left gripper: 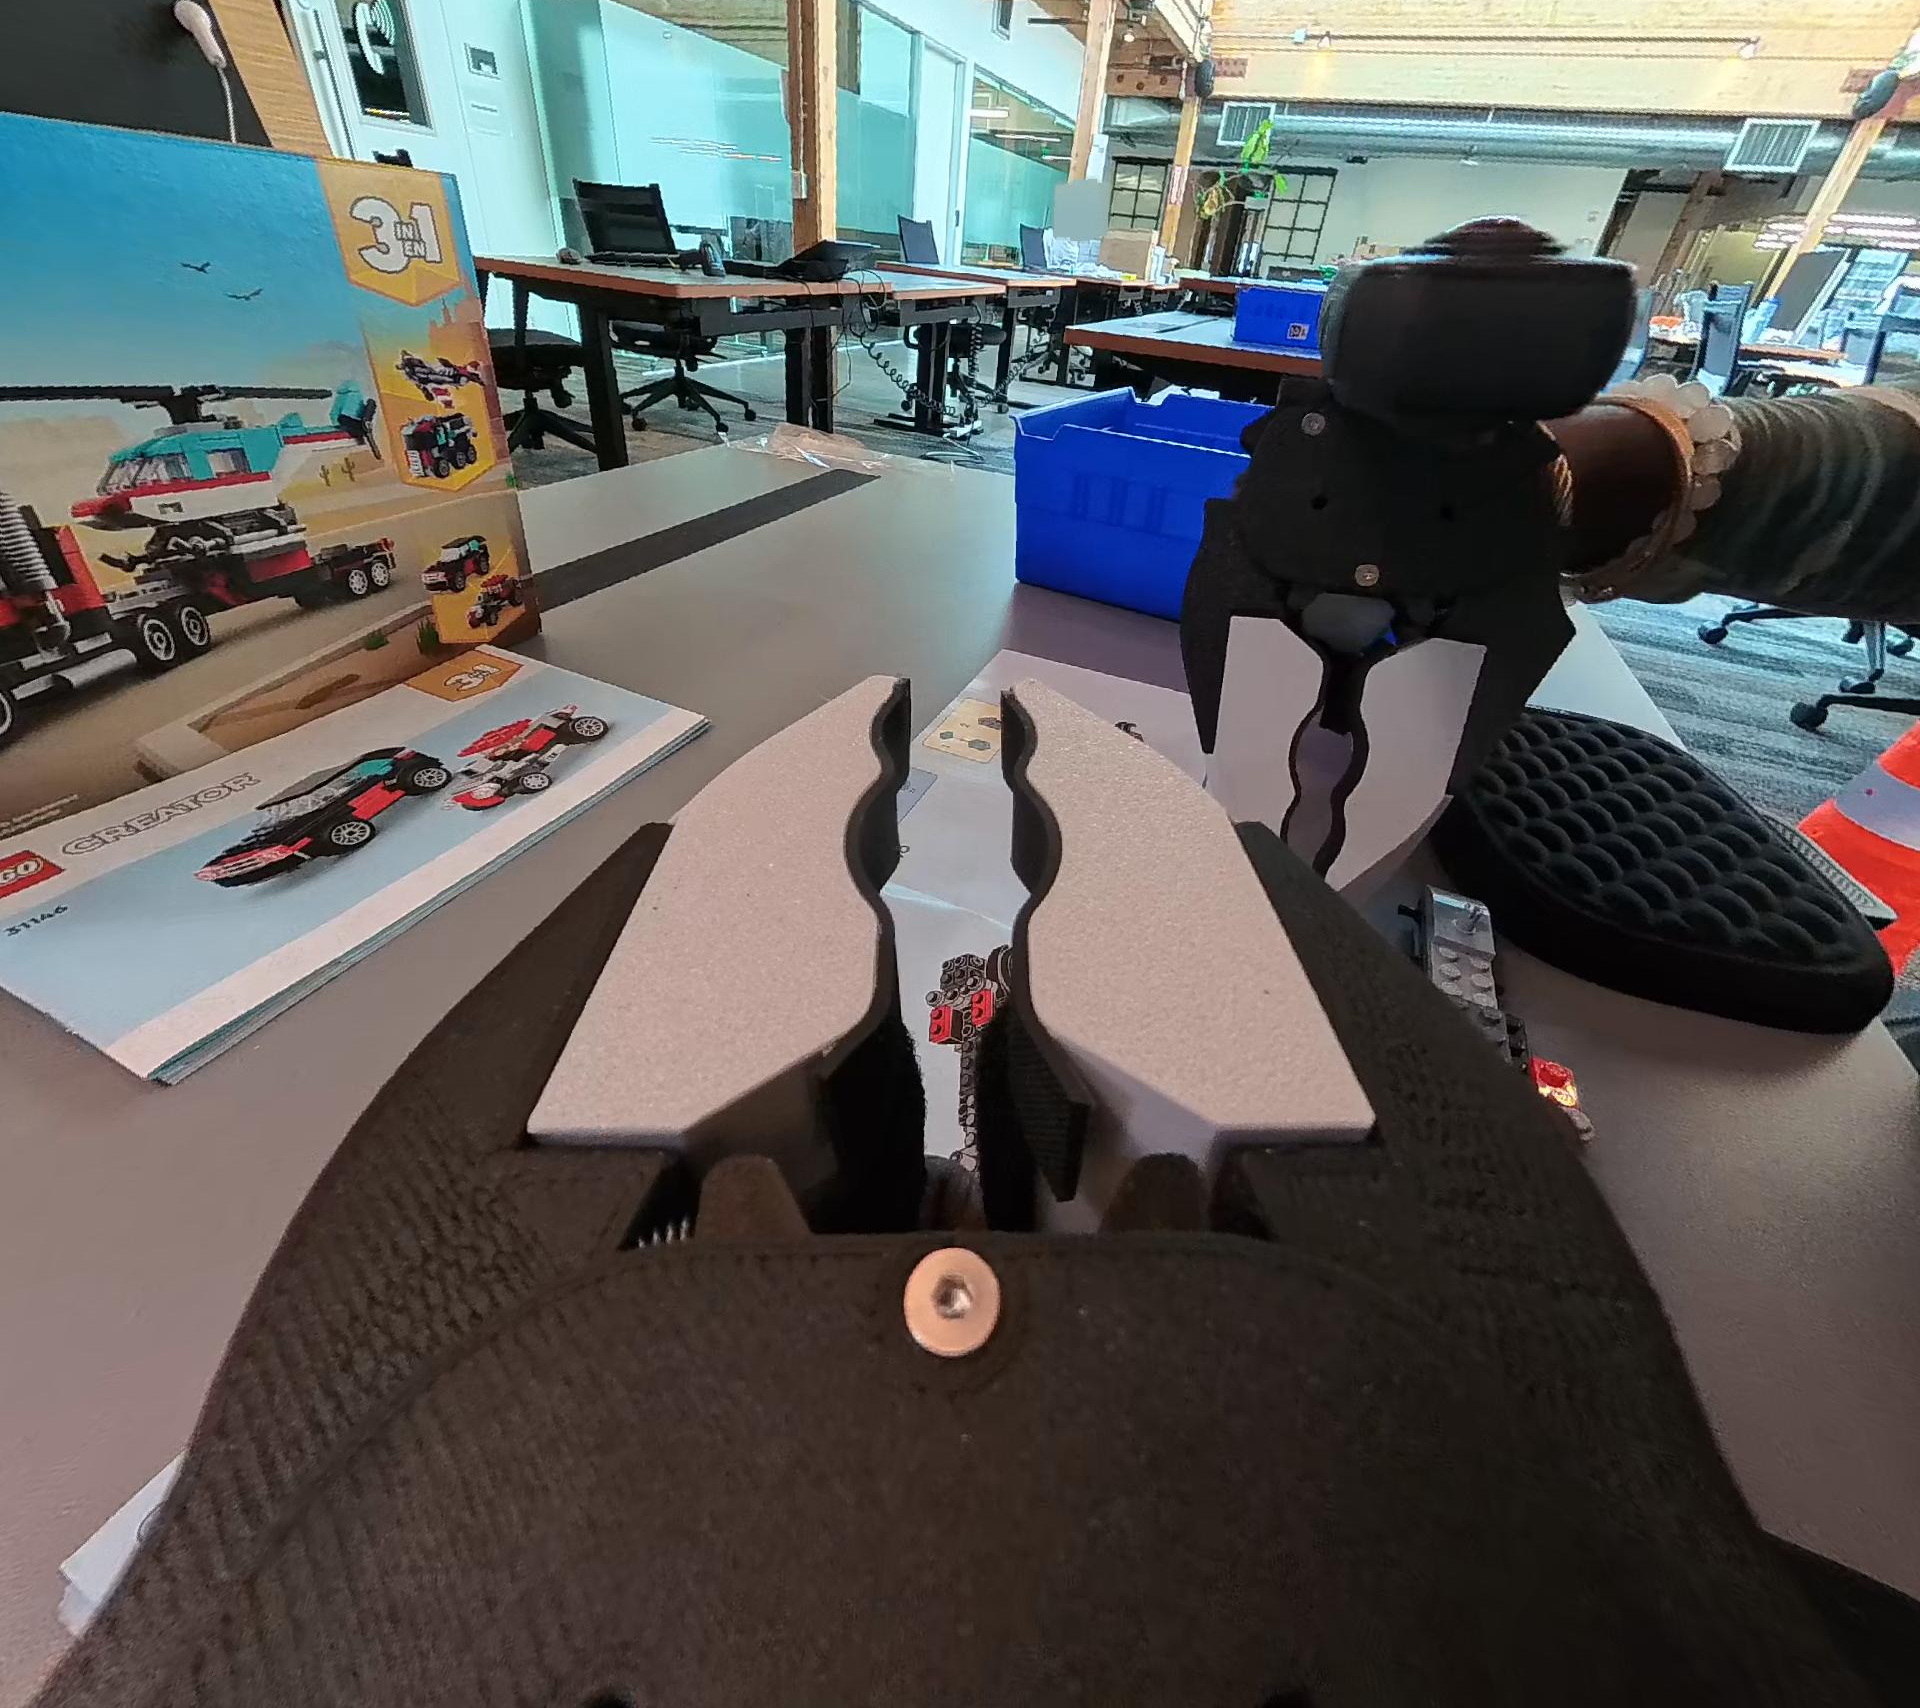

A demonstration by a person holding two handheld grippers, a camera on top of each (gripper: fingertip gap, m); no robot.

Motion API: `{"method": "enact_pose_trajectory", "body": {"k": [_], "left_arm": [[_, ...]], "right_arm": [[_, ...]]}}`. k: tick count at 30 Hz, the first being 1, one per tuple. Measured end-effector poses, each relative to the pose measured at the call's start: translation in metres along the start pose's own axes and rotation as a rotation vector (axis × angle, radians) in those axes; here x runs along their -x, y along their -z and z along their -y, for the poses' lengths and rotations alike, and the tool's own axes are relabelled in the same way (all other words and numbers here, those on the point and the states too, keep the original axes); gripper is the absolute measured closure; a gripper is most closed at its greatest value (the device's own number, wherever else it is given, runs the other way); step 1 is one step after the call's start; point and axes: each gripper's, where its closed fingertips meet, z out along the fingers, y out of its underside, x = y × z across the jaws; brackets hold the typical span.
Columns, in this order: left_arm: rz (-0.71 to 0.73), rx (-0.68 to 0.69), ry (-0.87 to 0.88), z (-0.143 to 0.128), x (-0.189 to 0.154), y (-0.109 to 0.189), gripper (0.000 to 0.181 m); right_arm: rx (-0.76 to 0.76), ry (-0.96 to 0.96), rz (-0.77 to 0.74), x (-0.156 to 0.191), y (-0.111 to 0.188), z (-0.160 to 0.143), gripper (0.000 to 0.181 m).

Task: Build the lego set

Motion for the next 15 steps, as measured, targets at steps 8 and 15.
{"method": "enact_pose_trajectory", "body": {"k": [8,15], "left_arm": [[0.0,0.006,0.001,-0.0017,0.0001,-0.0006,0.165],[-0.002,0.001,0.011,-0.0016,0.0005,-0.0005,0.165]], "right_arm": [[0.03,-0.072,-0.035,0.0001,-0.001,-0.0015,0.174],[0.152,-0.139,-0.075,0.0003,-0.0019,-0.0026,0.174]]}}
